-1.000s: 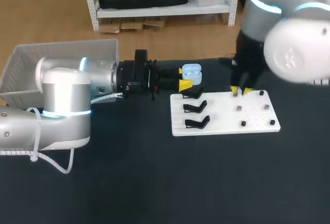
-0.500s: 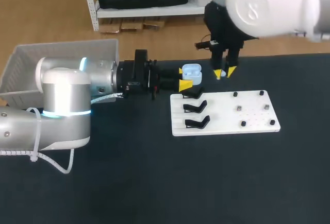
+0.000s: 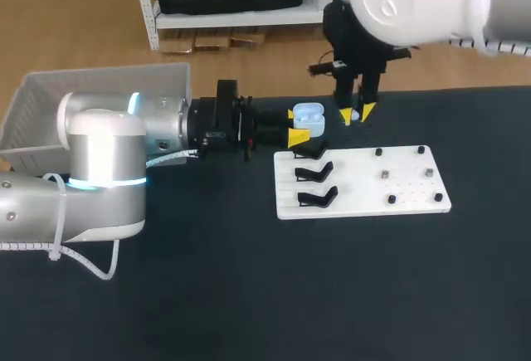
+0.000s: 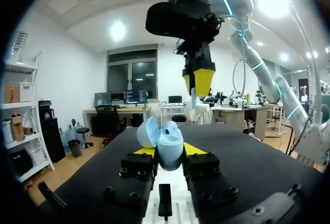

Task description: Pick up each earbud case from the left stands, insert the matching earbuds, close the lid, and place the case in the box.

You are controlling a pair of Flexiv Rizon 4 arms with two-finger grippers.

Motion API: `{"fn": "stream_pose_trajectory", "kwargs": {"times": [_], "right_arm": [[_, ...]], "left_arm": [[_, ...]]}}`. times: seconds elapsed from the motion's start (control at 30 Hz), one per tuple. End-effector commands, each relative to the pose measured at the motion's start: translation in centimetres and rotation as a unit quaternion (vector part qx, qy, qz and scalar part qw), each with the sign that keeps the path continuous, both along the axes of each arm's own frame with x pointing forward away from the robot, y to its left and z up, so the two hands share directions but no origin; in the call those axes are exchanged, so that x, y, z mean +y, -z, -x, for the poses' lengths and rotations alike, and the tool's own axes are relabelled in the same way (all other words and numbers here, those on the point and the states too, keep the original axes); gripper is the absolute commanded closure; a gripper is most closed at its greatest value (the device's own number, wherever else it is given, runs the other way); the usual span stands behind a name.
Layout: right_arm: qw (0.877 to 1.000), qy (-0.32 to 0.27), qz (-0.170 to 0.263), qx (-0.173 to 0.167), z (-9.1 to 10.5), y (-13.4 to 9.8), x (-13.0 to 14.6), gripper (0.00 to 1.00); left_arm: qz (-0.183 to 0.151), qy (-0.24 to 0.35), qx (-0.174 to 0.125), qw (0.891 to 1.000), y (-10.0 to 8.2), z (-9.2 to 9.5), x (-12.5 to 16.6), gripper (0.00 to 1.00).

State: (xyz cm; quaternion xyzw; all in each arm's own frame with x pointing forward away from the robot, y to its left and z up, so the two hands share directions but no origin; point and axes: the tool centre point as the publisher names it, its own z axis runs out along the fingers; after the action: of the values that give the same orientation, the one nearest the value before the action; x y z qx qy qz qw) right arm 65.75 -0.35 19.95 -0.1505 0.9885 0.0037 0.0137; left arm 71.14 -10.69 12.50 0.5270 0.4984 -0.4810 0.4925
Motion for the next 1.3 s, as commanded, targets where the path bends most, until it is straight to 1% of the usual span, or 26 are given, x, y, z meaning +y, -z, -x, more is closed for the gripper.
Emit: {"fn": "stream_pose_trajectory", "kwargs": {"times": [0.03,0.2,0.37,0.6,1.0,1.3], "right_arm": [[0.999,-0.043,0.021,-0.016,-0.2,-0.1,1.6,1.00],[0.995,-0.082,0.052,-0.011,-0.7,0.4,3.2,1.00],[0.993,-0.094,0.066,-0.015,-1.4,0.6,4.3,1.00],[0.995,-0.078,0.062,-0.026,-2.5,0.1,5.1,1.00],[0.994,-0.077,0.069,-0.018,-2.8,0.5,6.1,1.00],[0.995,-0.079,0.067,-0.015,-3.1,0.9,6.3,1.00]], "left_arm": [[0.001,-0.004,-0.002,1.000,0.1,0.2,0.0,1.00],[0.001,-0.004,-0.002,1.000,0.1,0.2,0.0,1.00],[0.001,-0.004,-0.002,1.000,0.1,0.2,0.0,1.00],[0.001,-0.004,-0.002,1.000,0.1,0.2,0.0,1.00],[0.001,-0.004,-0.002,1.000,0.1,0.2,0.0,1.00],[0.002,0.001,0.009,1.000,0.1,0.3,-0.2,1.00]]}}
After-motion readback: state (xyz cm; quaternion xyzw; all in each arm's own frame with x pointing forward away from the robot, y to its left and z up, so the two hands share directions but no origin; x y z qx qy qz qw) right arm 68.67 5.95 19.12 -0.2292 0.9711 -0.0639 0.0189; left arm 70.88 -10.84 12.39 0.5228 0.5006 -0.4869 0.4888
